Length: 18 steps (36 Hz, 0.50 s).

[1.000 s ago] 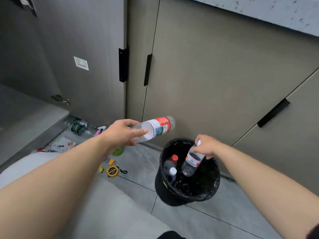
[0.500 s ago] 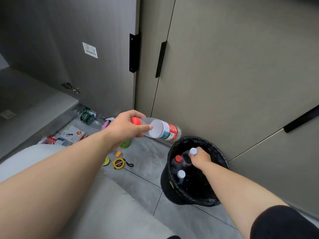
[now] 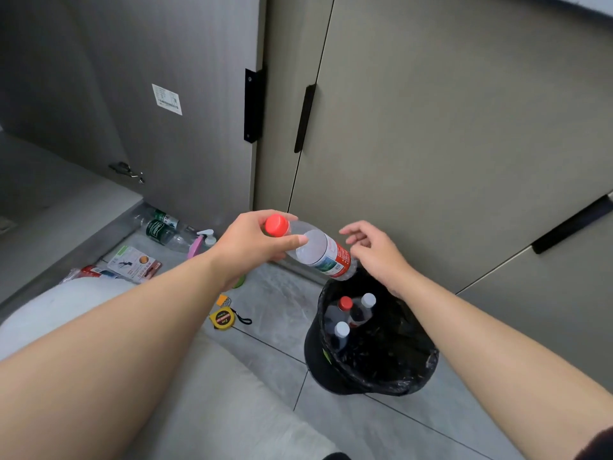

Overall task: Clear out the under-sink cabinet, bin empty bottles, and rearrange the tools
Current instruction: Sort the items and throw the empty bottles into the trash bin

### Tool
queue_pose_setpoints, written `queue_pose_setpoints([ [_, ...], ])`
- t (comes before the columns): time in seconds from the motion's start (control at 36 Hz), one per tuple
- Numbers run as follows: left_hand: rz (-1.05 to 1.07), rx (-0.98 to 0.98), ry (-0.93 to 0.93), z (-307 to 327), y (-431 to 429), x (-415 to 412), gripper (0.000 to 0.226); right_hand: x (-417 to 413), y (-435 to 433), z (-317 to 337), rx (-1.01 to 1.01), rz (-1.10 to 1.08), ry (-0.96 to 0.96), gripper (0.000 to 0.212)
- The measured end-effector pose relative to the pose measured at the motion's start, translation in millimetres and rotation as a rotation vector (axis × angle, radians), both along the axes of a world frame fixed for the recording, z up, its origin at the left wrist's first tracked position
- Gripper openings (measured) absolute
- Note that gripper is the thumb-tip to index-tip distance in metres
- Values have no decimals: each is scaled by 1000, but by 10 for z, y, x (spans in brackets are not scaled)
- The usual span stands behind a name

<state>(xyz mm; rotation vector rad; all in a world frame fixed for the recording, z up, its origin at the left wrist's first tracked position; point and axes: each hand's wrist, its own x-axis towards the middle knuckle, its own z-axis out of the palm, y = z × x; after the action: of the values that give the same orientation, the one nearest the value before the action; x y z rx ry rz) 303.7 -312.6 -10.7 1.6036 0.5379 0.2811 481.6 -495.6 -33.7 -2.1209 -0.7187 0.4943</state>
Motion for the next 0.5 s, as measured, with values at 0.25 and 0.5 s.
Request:
queue_pose_setpoints([
  [0.25, -99, -69, -74, 103, -122, -34, 24, -414, 229, 528, -87, 464, -232, 62],
  [0.5, -132, -46, 12, 71, -150, -62, 17, -217, -199, 509, -241, 383, -250, 36],
])
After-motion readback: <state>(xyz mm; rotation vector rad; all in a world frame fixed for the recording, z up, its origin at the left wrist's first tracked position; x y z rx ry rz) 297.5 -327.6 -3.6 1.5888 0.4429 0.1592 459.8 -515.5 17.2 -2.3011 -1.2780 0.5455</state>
